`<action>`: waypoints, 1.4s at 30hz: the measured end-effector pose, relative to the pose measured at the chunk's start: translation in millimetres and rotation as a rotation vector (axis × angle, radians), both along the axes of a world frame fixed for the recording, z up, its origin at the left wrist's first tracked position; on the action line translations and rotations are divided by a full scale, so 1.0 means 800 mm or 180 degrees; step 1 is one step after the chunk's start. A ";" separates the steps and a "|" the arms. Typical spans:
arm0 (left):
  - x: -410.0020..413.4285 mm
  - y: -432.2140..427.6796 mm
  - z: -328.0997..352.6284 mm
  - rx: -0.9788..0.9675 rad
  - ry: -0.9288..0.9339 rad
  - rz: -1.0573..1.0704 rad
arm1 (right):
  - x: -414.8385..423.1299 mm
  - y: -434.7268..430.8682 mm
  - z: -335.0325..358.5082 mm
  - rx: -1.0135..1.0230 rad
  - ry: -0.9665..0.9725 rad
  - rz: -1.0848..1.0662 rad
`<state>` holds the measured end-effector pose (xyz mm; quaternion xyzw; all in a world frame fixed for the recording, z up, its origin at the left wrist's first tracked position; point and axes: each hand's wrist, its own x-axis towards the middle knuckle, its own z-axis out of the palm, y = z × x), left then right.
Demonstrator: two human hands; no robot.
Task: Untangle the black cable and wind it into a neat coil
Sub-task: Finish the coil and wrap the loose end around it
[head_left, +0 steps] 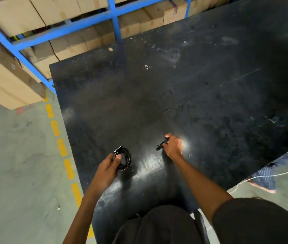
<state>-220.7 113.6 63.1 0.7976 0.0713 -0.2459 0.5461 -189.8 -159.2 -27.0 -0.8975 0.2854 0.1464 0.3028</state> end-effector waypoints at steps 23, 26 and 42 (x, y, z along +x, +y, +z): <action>0.012 0.002 0.045 -0.0619 -0.0784 0.0975 | 0.022 0.143 0.125 0.2121 -0.1221 -0.0475; 0.010 0.007 0.046 -0.0390 -0.0919 0.1002 | 0.016 0.162 0.141 0.2867 -0.0998 -0.0494; 0.007 0.012 0.041 -0.0749 -0.0886 0.1248 | 0.001 0.180 0.169 0.3632 -0.1050 -0.0162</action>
